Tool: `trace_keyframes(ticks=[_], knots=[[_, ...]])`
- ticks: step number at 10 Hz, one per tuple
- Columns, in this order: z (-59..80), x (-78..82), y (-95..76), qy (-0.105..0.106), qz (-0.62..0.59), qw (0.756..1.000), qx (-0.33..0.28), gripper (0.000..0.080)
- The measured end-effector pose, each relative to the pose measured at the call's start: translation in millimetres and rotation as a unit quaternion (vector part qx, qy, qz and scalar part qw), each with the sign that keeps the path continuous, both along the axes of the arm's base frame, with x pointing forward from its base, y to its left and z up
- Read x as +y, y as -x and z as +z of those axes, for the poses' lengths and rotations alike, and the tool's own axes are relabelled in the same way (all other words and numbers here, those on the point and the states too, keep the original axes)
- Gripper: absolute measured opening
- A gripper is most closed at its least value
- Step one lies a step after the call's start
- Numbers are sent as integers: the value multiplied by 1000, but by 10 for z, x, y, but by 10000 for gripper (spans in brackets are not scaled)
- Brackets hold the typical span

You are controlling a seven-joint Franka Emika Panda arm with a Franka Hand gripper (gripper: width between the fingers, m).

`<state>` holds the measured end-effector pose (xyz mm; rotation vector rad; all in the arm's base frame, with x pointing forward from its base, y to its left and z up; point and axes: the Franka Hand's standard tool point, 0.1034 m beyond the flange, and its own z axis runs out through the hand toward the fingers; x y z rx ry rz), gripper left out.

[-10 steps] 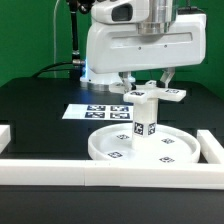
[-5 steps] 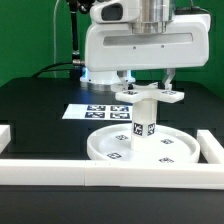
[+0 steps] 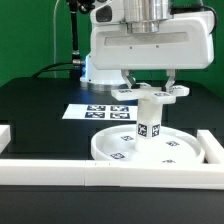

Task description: Assemble round table

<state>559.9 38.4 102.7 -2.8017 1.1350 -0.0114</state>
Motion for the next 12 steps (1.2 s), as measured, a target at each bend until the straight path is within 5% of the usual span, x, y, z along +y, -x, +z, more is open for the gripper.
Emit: trace_keyframes(ticks=[4,12], knots=[[-6,-2,-9,-19,-194,981,19,448],[-8,-16,-19,-41,-483,873,58,448]])
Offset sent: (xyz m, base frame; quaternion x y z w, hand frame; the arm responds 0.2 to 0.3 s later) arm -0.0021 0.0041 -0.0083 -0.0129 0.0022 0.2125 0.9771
